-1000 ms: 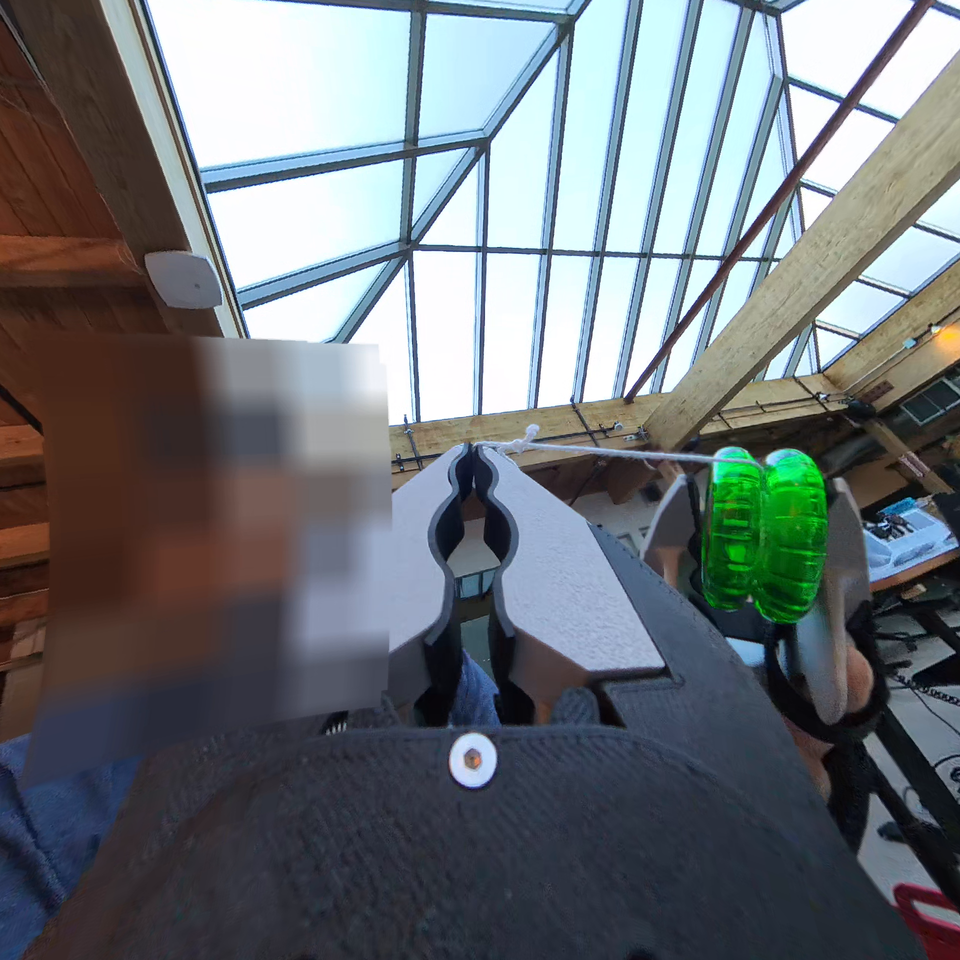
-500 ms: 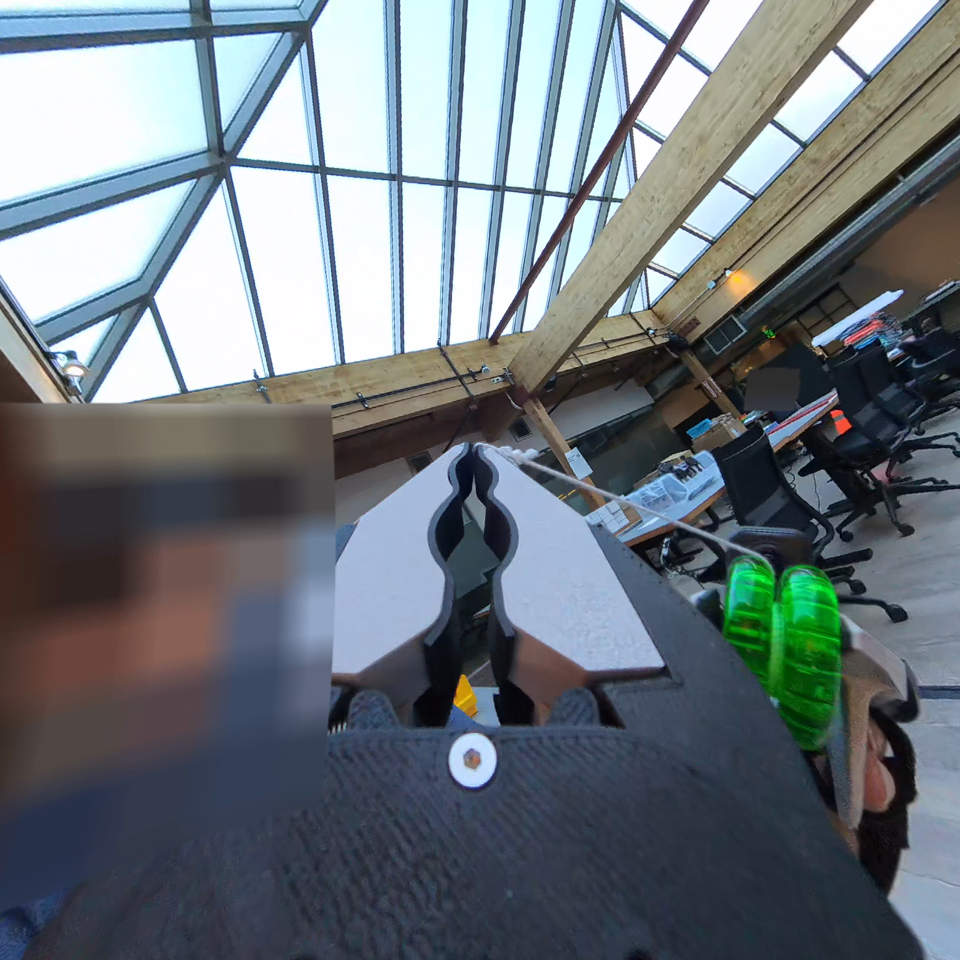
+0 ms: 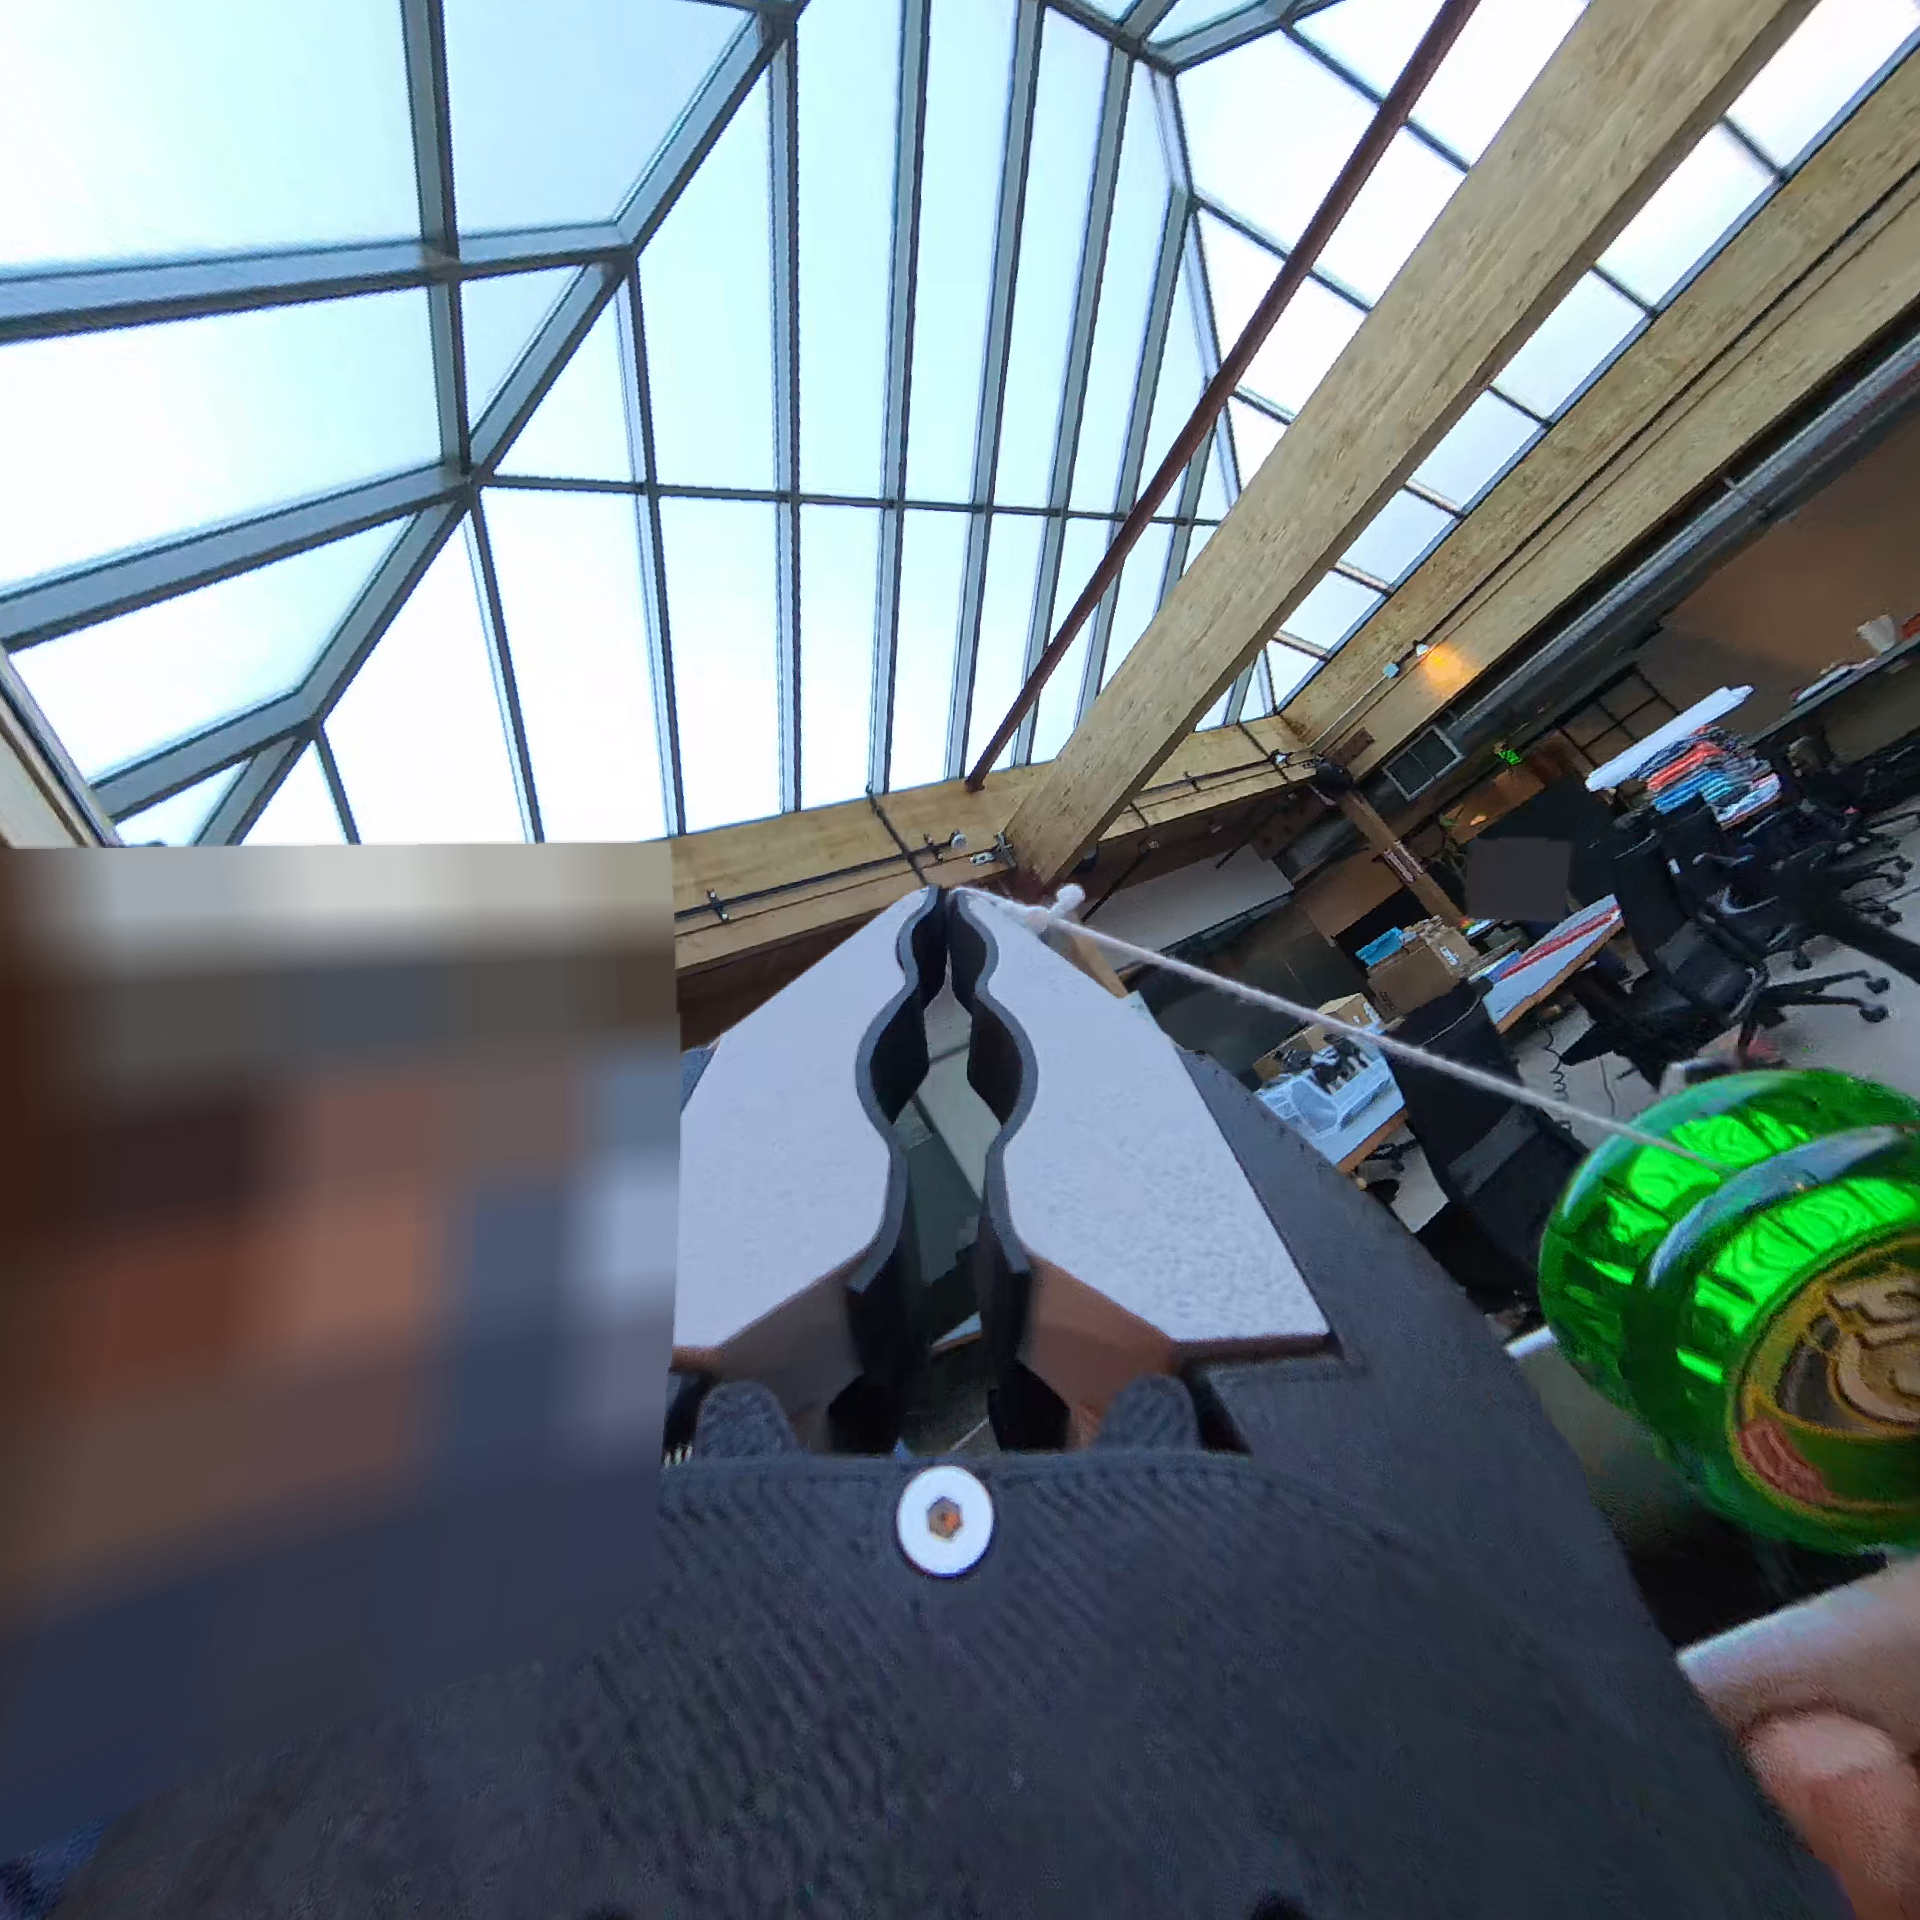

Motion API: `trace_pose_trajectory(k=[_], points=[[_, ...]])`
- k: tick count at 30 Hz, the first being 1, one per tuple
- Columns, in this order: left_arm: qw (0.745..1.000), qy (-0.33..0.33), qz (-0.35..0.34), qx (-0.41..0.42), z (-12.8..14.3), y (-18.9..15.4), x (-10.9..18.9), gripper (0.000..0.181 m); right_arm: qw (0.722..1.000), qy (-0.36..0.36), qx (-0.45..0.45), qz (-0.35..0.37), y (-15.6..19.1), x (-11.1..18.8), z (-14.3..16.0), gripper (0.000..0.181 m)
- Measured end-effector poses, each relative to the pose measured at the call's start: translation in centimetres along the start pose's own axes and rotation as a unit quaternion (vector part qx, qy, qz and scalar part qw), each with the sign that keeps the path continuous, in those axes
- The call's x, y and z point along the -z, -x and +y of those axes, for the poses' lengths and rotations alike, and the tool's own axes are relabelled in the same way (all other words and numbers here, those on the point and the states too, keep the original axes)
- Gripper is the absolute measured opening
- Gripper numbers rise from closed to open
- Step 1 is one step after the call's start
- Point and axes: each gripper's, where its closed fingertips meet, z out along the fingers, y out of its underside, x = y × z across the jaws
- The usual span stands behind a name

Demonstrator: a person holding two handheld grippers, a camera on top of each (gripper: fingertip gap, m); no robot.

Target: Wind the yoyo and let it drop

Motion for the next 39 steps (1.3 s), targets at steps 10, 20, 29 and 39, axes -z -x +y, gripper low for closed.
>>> trace_pose_trajectory(k=[10,20,29,39], points=[[0.996,-0.063,0.028,0.058,6.2,-4.0,-24.5,0.032,0.982,0.098,0.085,0.135,10.7,-15.4,-18.3,0.0],[0.991,0.127,-0.022,-0.025,10.3,-5.8,-31.5,0.068,0.956,0.094,0.138,0.24,12.4,-21.4,-25.1,0.0],[0.865,0.098,-0.48,-0.113,-9.5,-9.7,21.2,0.049,0.964,0.012,0.082,0.251,4.4,-17.3,-23.7,0.0],[0.727,-0.109,-0.63,-0.249,-11.2,-30.7,45.6,0.027,0.966,0.005,0.064,0.249,-1.4,-17.1,-24.7,0.0]])
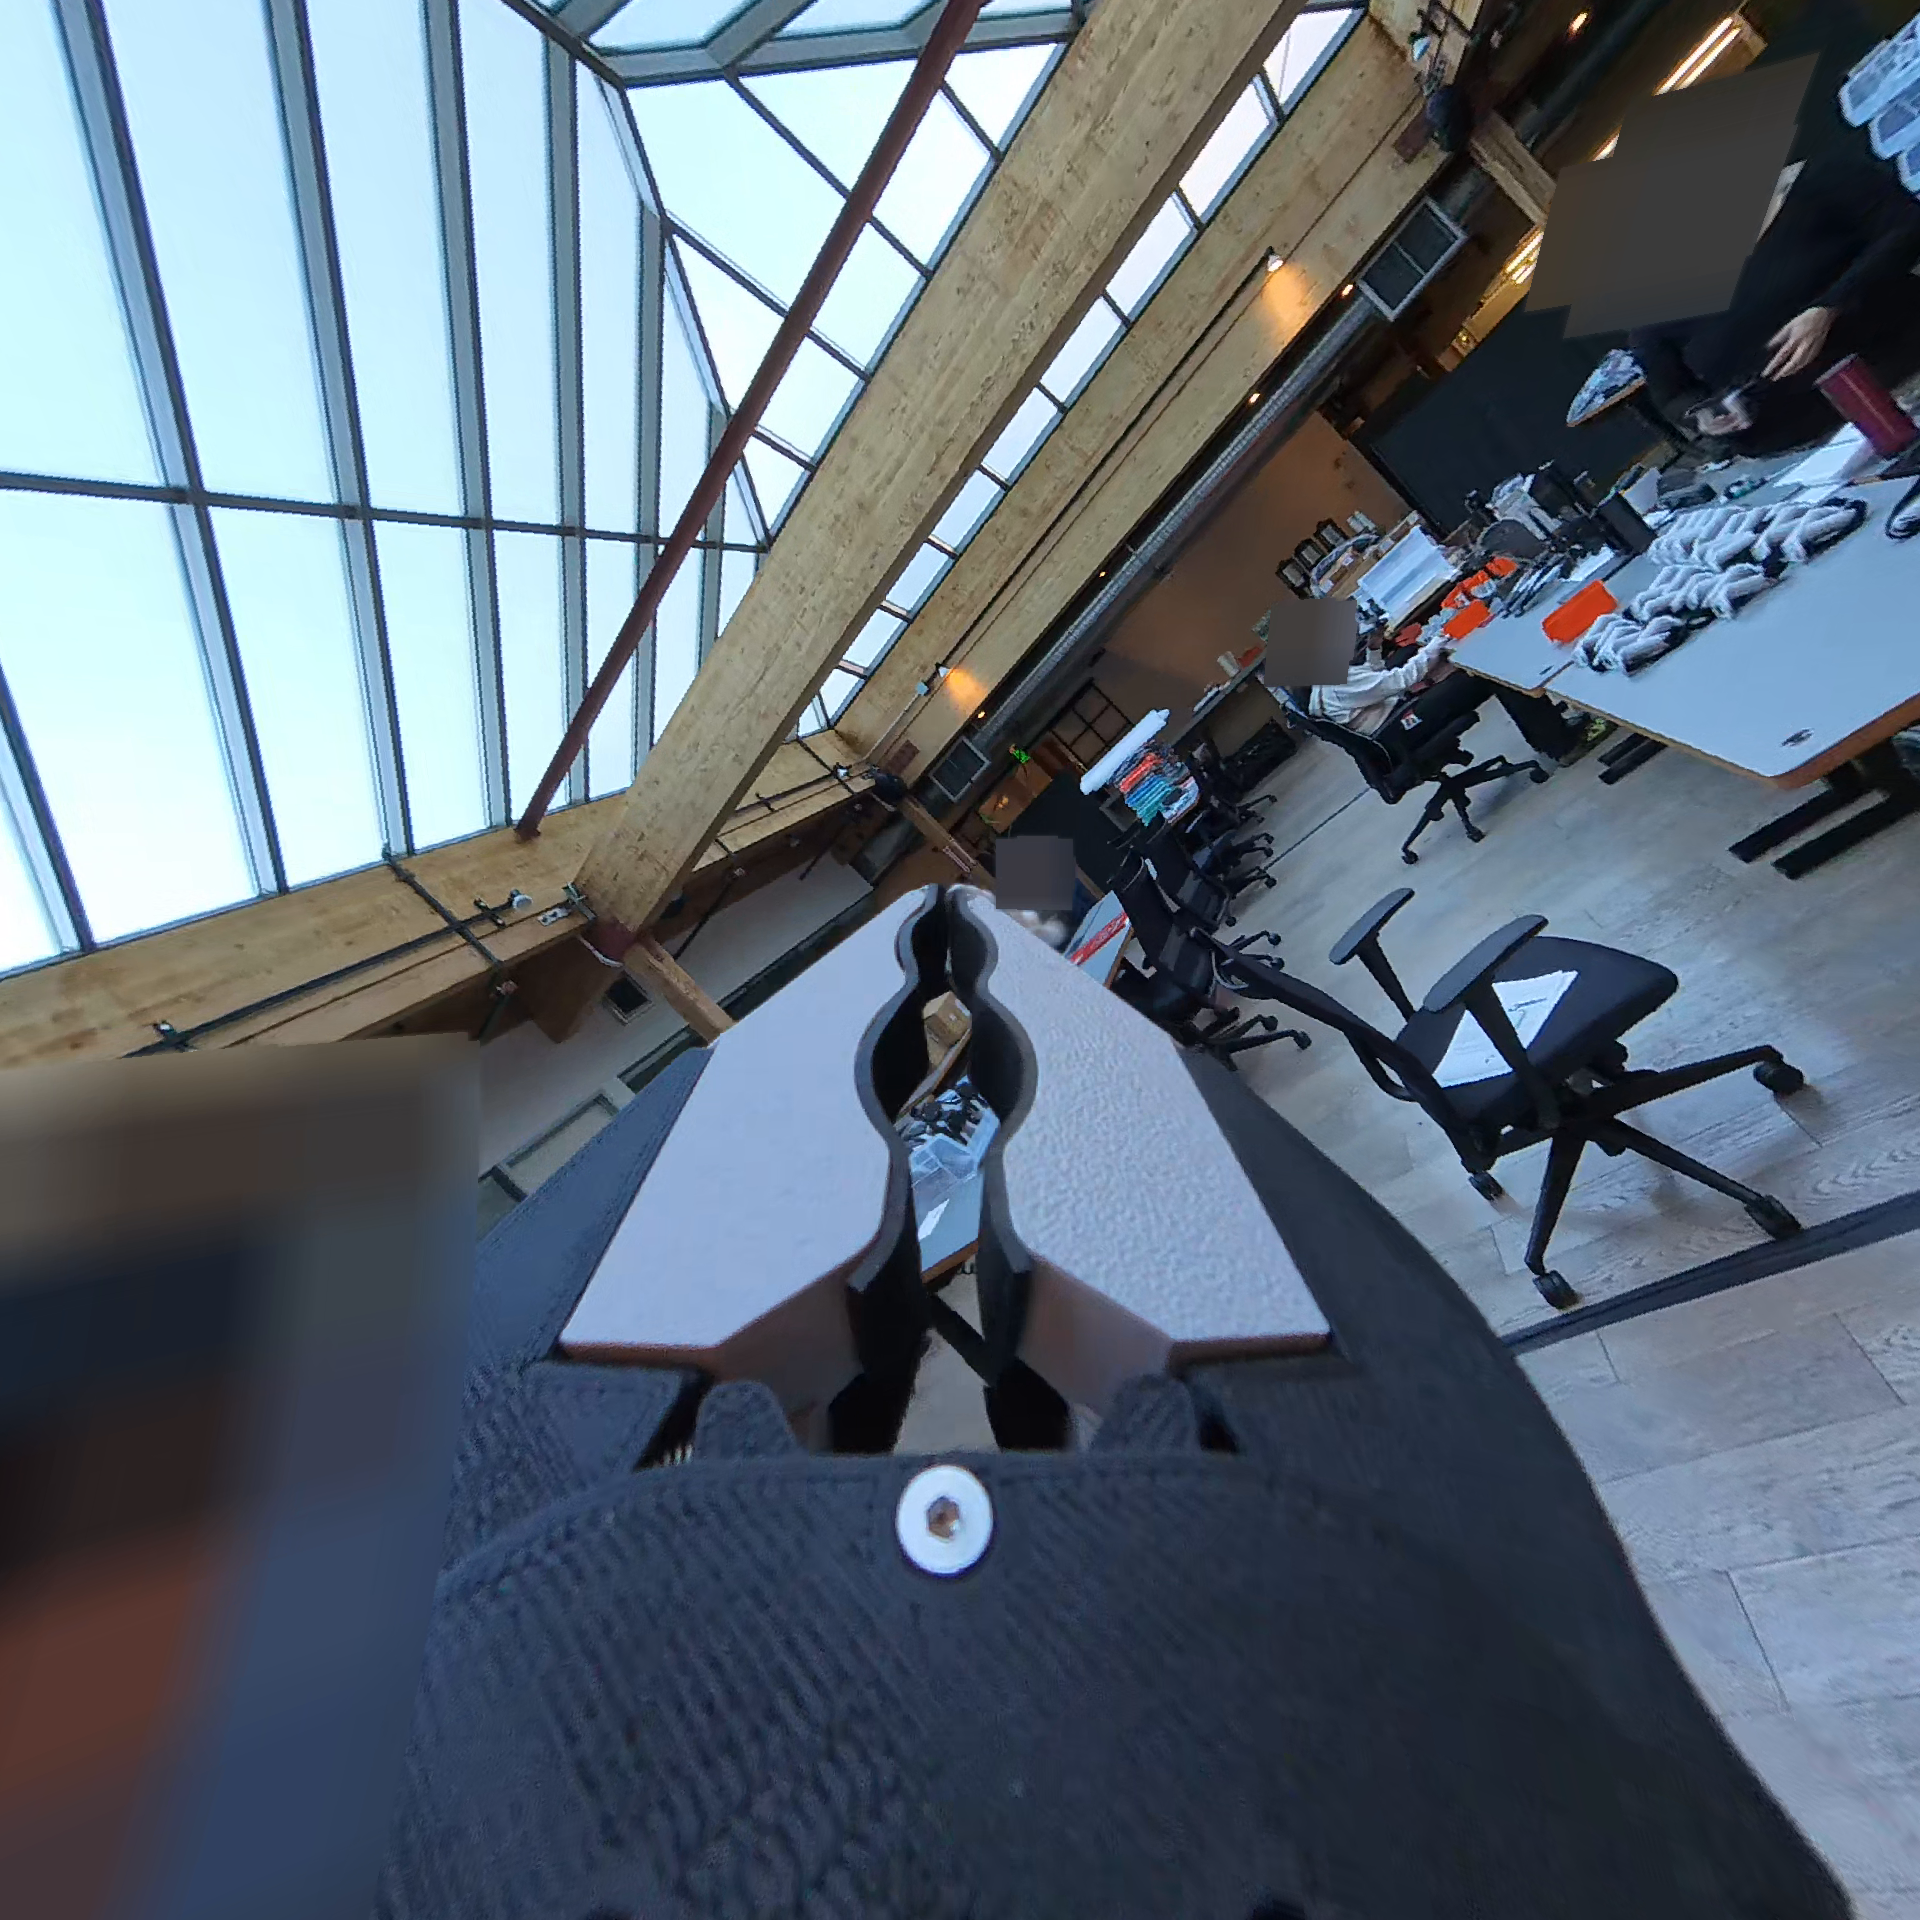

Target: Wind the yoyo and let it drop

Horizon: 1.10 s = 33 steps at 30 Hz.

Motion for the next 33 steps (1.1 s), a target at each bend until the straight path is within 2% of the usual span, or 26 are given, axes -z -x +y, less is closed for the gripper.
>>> trace_pose_trajectory(k=[2,5,6,7,10,16,27,33], points=[[0.999,-0.012,-0.026,-0.02,-0.2,0.8,0.8,0.027,0.999,0.029,0.023,0.021,-0.4,-1.2,0.1,0.0],[0.999,-0.036,-0.027,-0.02,0.1,0.6,0.3,0.026,0.999,0.042,0.032,0.014,0.3,-2.8,-0.4,0.0],[0.999,-0.041,-0.019,-0.014,0.3,0.4,-0.3,0.026,0.993,0.079,0.063,0.058,-1.3,-3.1,0.6,0.0],[0.999,-0.044,-0.011,-0.007,0.7,0.1,-1.0,0.026,0.992,0.087,0.086,0.034,-0.8,-3.6,0.9,0.0],[0.999,-0.037,0.004,-0.002,2.4,-0.4,-3.4,0.026,0.998,0.053,0.024,-0.019,0.6,-4.6,-0.1,0.0],[0.999,-0.024,0.032,0.003,4.8,-2.0,-6.3,0.027,0.997,0.076,0.023,-0.016,-0.1,-6.0,0.0,0.0],[0.997,-0.064,0.032,0.005,2.3,-1.8,-5.2,0.027,0.997,0.076,0.013,-0.018,-1.4,-6.9,-0.2,0.0],[0.997,-0.065,0.029,0.007,1.9,-1.6,-5.0,0.028,0.997,0.076,0.011,-0.023,-1.5,-7.3,-0.1,0.0]])
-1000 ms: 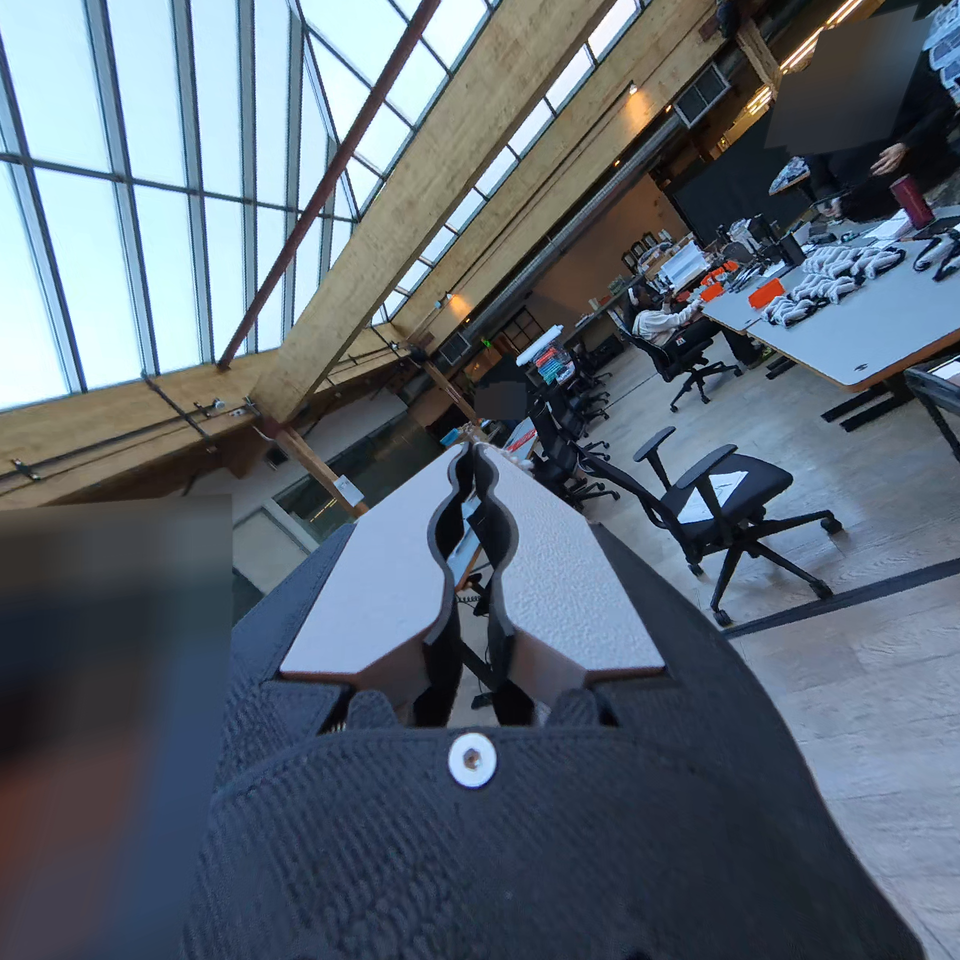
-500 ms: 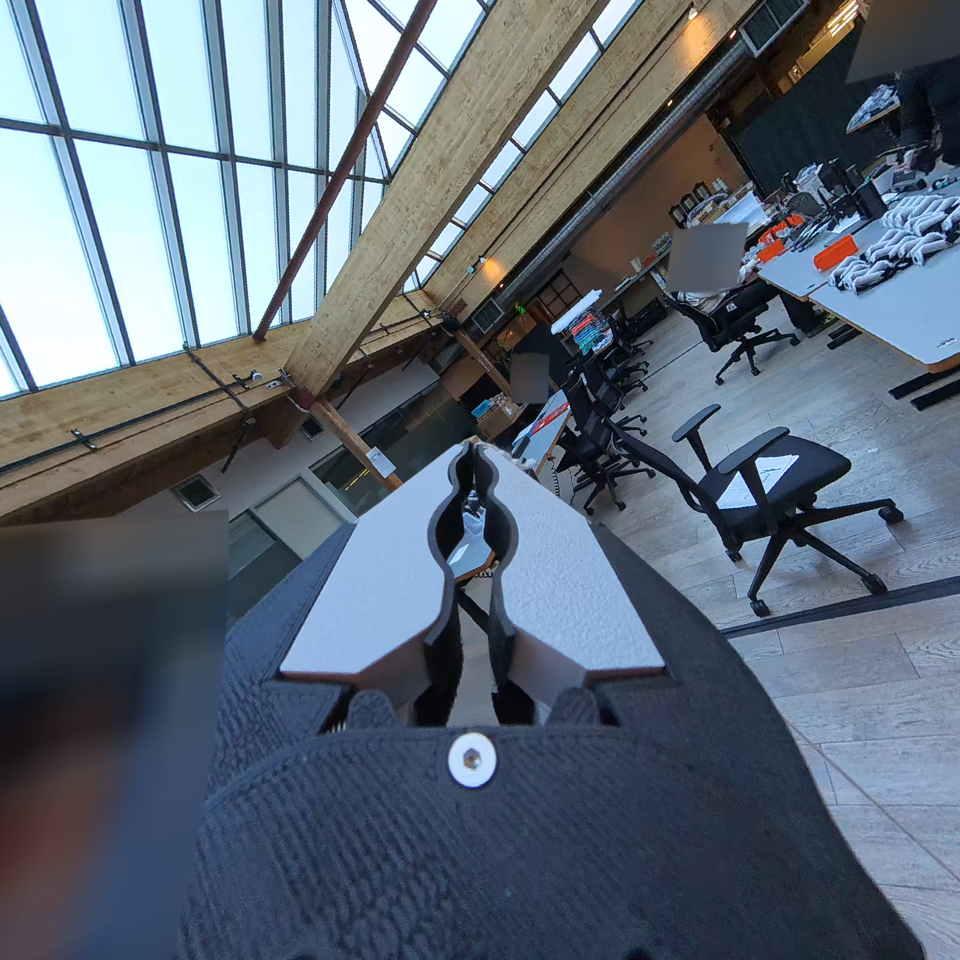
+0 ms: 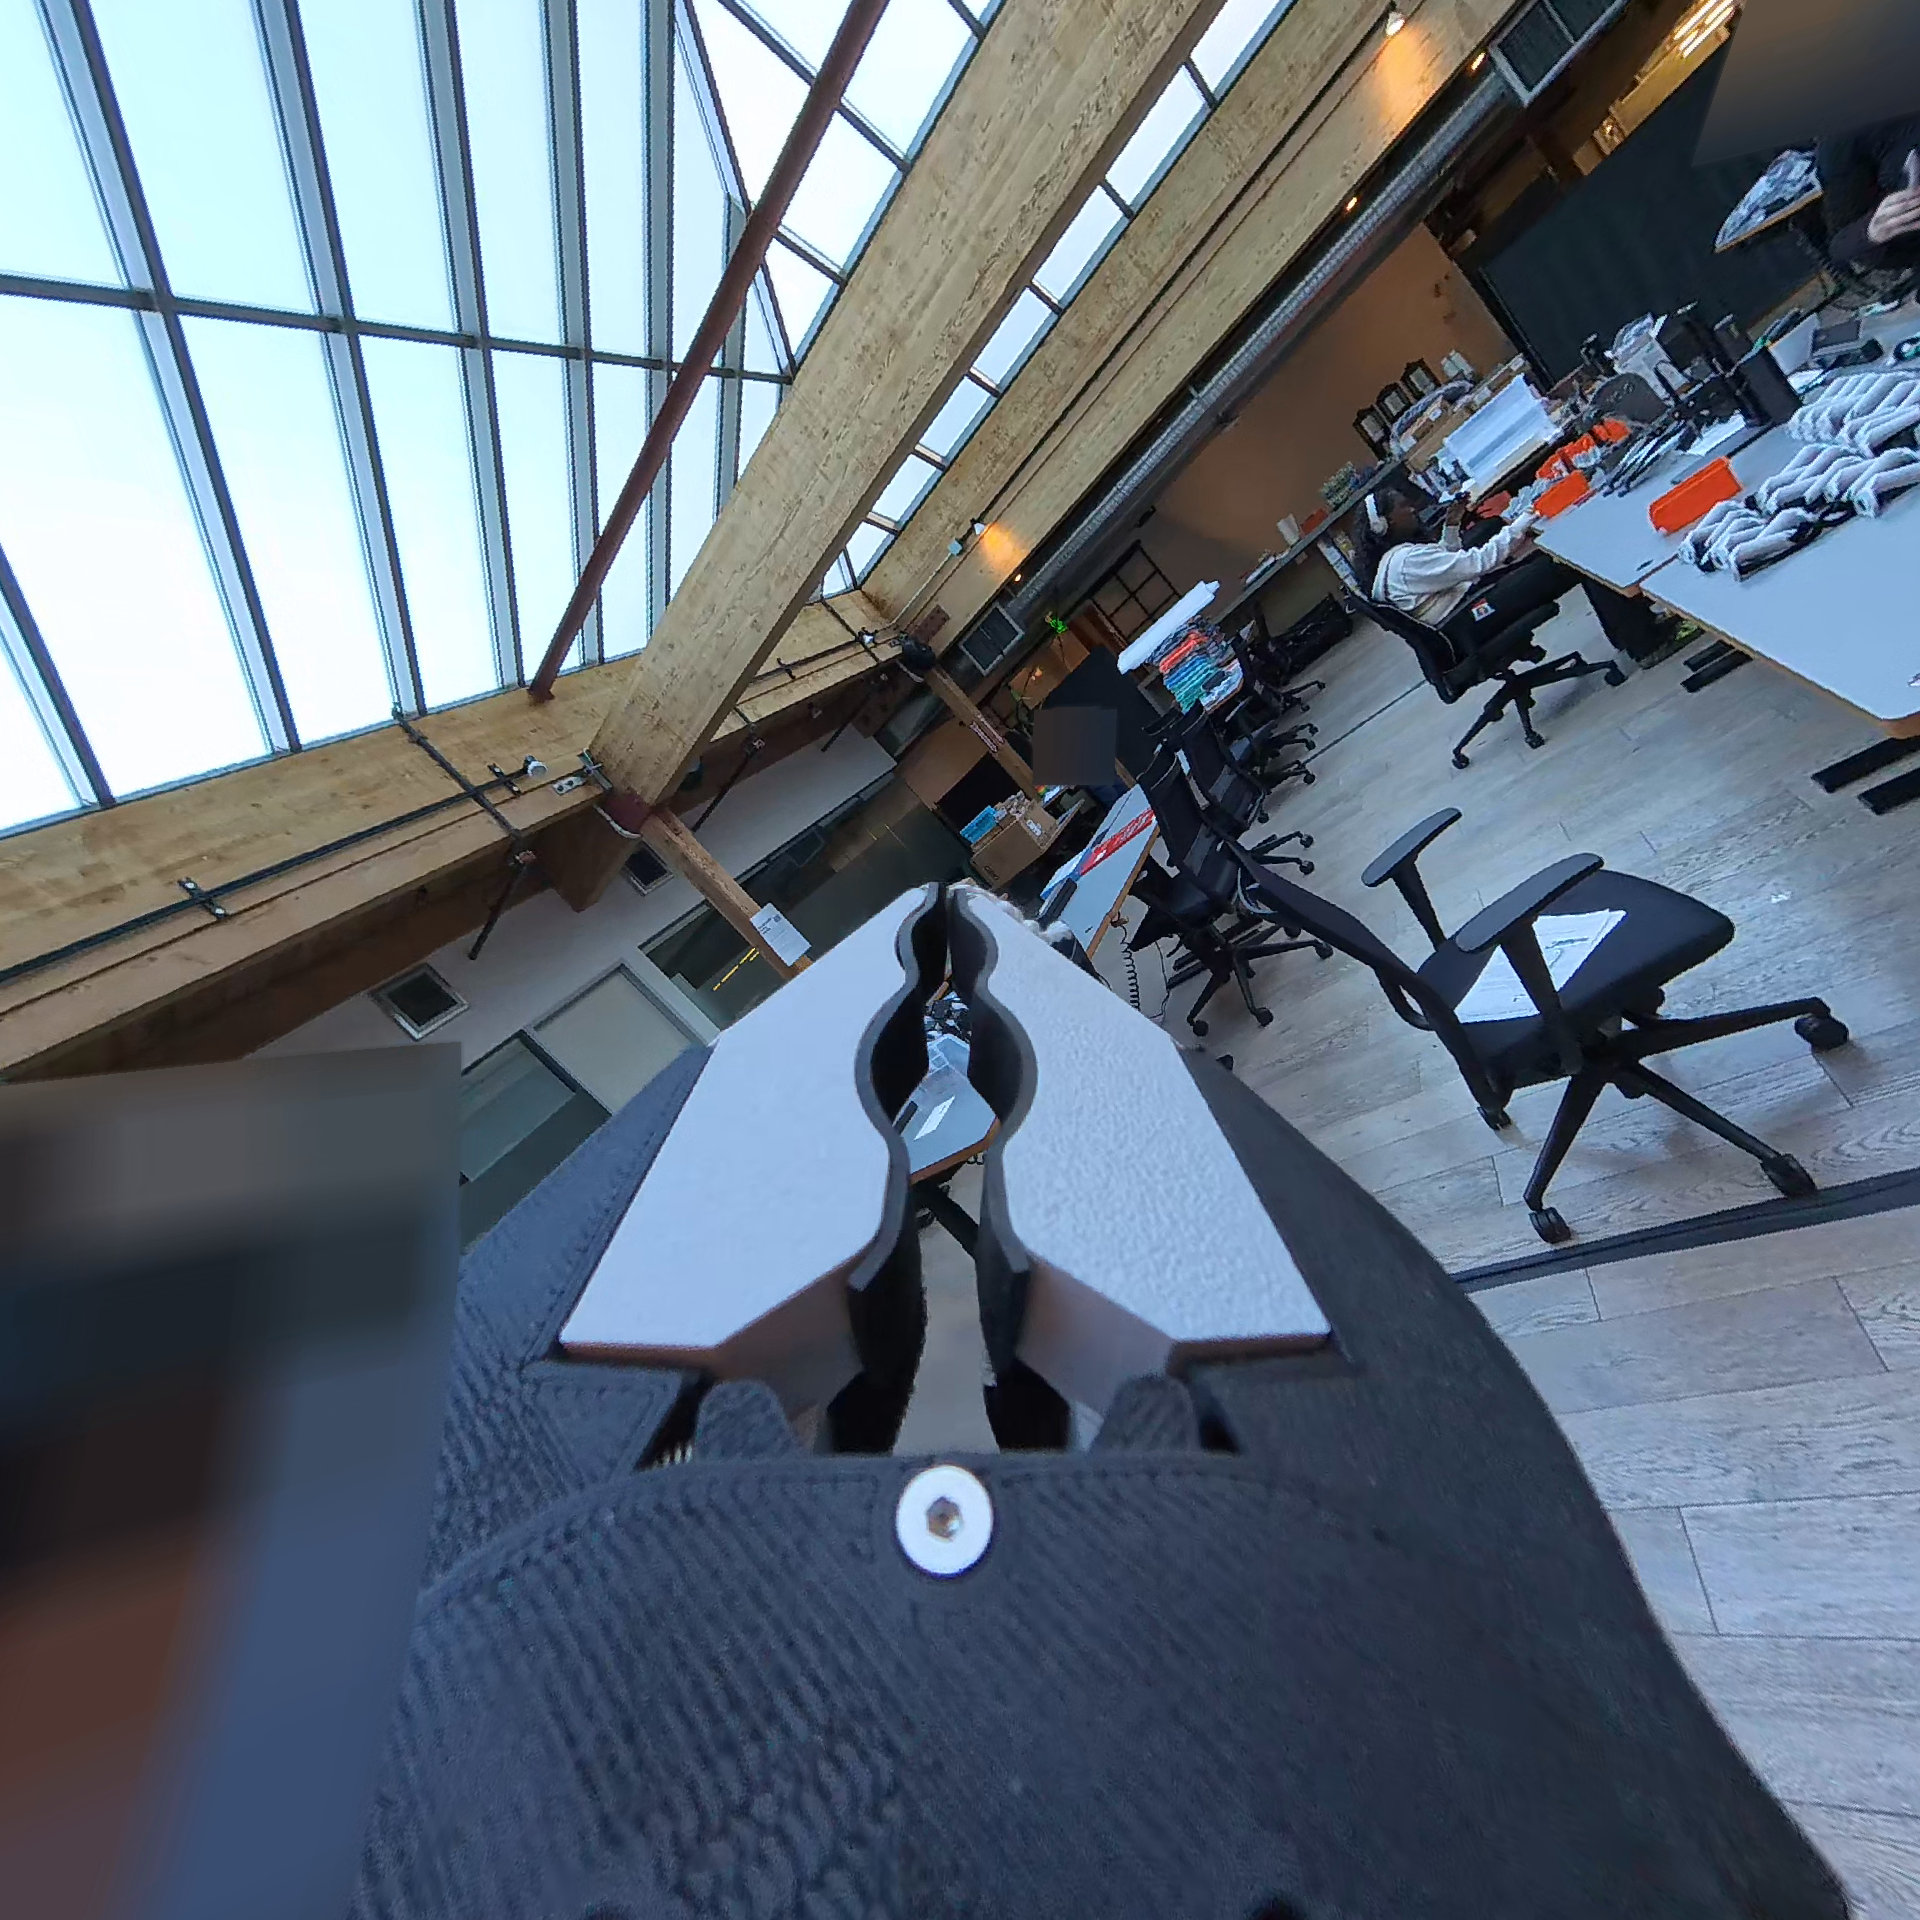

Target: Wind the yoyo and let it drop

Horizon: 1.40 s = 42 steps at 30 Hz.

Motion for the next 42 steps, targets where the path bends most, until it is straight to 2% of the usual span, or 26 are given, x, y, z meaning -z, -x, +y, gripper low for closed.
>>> trace_pose_trajectory(k=[24,42], points=[[1.0,0.016,0.001,0.003,0.6,0.1,-0.9,0.028,1.0,0.007,0.012,-0.028,2.5,-0.8,0.5,0.0],[1.0,0.007,0.009,0.006,0.5,-0.1,-0.3,0.027,0.999,0.01,0.018,-0.033,3.6,-1.2,0.7,0.0]])
